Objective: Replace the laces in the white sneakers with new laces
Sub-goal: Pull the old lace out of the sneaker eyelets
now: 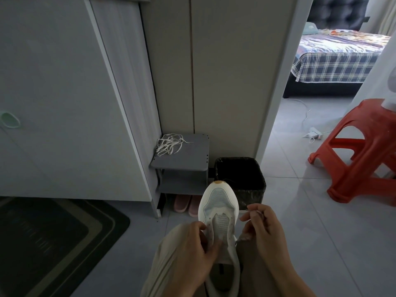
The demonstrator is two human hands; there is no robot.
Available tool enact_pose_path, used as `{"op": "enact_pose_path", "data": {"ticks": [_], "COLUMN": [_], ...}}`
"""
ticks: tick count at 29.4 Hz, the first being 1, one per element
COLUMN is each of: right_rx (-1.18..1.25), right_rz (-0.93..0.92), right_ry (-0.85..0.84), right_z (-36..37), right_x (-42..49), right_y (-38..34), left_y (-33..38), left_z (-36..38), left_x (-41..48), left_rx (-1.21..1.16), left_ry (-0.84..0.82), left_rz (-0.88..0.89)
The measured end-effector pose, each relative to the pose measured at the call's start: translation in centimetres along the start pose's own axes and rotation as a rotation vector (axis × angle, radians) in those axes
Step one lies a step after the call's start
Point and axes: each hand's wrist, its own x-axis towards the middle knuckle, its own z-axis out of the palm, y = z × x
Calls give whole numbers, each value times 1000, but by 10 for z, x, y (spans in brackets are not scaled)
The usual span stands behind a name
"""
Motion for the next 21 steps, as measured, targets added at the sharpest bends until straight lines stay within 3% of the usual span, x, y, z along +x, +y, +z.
{"op": "enact_pose_path", "data": {"ticks": [6,21], "right_rx": [3,-53], "right_rz": [-5,-54], "right_ry": [48,72], "right_z": [-1,-15], "right_x": [-1,-4], "right_y": [0,-4], "left_y": [-8,-16], "left_z": [5,2], "left_x": [2,1], "left_rx": [139,-121], "left_ry": [-9,33], "left_rz": [36,-26]}}
